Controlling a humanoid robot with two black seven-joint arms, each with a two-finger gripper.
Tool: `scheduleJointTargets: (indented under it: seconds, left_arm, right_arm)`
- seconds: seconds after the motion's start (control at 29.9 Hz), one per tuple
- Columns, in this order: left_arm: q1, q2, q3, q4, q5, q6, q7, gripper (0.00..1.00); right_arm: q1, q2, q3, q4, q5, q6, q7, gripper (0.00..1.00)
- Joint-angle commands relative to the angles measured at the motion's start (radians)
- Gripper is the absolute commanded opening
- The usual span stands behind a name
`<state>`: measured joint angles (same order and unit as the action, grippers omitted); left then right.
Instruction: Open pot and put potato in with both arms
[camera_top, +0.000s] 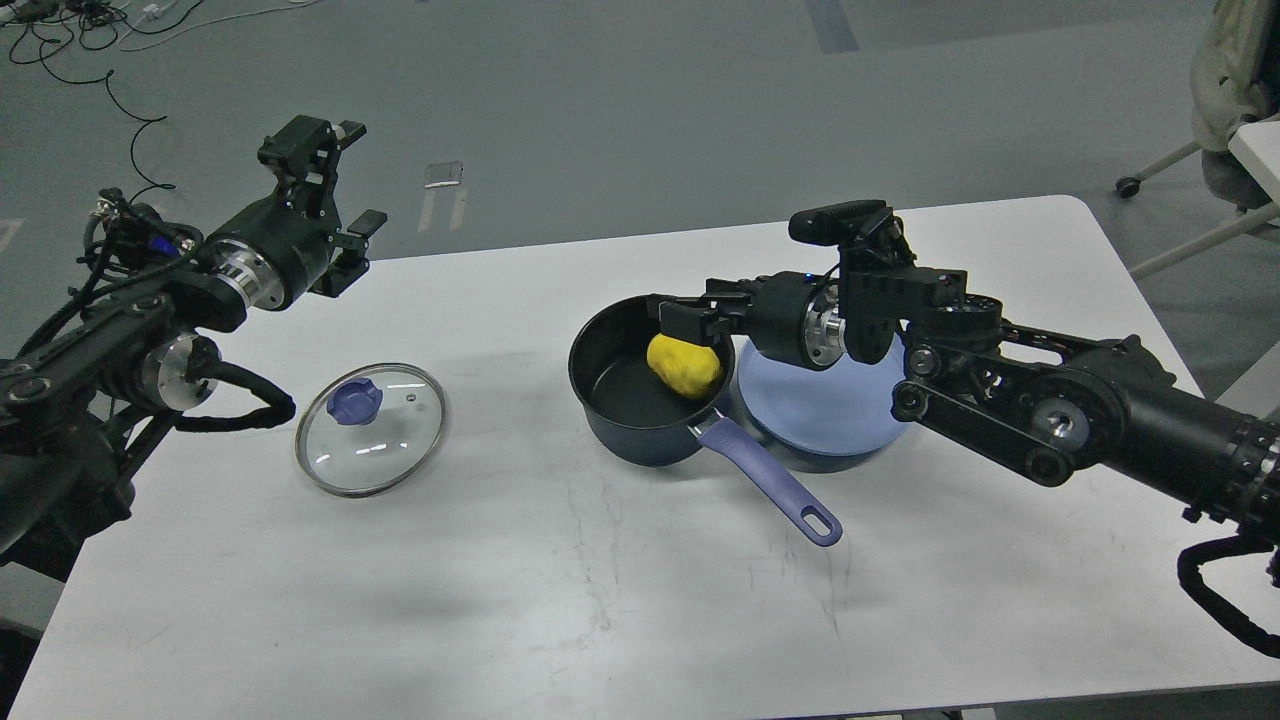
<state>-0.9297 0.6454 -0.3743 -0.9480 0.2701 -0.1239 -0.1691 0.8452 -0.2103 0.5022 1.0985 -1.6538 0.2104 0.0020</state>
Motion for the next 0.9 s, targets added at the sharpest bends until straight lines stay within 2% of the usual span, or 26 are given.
scheduleJointTargets:
  seconds: [0.0, 0.13, 0.27, 0.33, 0.4, 0.5, 0.67, 0.87]
  left_arm:
    - [0.000, -0.001, -0.002, 0.000, -0.002, -0.002, 0.000, 0.98]
    - [0.000, -0.003, -0.006, 0.000, -0.003, -0.007, 0.002, 0.98]
    - [0.000, -0.021, -0.014, -0.005, -0.016, -0.007, 0.000, 0.98]
    - [0.000, -0.032, -0.017, -0.008, -0.019, -0.005, -0.001, 0.98]
    - [0.002, -0.050, -0.023, -0.009, -0.022, -0.007, -0.003, 0.98]
    - [0.006, -0.076, -0.054, -0.012, -0.023, -0.008, -0.003, 0.98]
    - [0.058, -0.150, -0.145, -0.012, -0.025, -0.008, -0.001, 0.98]
    - [0.110, -0.179, -0.204, -0.012, -0.037, -0.019, -0.001, 0.98]
  right_arm:
    - [0.005, 0.015, 0.009, 0.003, 0.104, -0.006, -0.005, 1.00]
    - [0.020, 0.026, 0.056, 0.003, 0.205, -0.038, -0.005, 1.00]
    - [0.020, 0.031, 0.202, 0.003, 0.409, -0.127, -0.005, 1.00]
    - [0.015, 0.025, 0.266, -0.002, 0.592, -0.137, -0.005, 1.00]
    - [-0.007, 0.016, 0.385, 0.006, 0.901, -0.126, -0.007, 1.00]
    - [-0.055, 0.015, 0.504, -0.002, 1.127, -0.121, -0.007, 1.00]
    - [-0.136, 0.012, 0.542, 0.003, 1.151, -0.094, -0.007, 1.00]
    - [-0.189, 0.023, 0.623, 0.004, 1.151, -0.097, 0.000, 1.00]
